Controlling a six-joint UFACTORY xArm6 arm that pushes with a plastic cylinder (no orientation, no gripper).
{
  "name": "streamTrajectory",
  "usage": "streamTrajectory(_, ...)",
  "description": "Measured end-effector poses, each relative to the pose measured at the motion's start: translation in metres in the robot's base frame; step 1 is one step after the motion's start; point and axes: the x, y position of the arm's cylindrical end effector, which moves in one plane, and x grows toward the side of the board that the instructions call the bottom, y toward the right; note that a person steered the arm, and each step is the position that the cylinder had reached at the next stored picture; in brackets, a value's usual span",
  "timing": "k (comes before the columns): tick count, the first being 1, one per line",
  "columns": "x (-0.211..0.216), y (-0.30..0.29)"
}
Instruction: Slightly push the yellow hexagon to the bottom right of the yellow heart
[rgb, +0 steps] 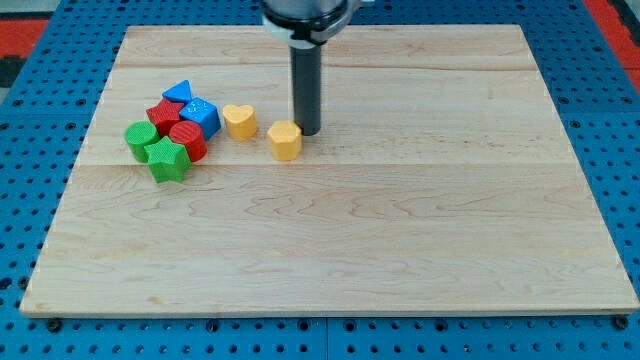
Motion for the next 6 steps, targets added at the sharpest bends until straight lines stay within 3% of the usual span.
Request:
streamTrajectory(1, 0.0, -0.014)
streamTrajectory(2, 0.035, 0.031)
streamTrajectory(3, 0.057, 0.008)
streamTrajectory(5, 0.042, -0.09)
streamTrajectory(6, 0.044, -0.093)
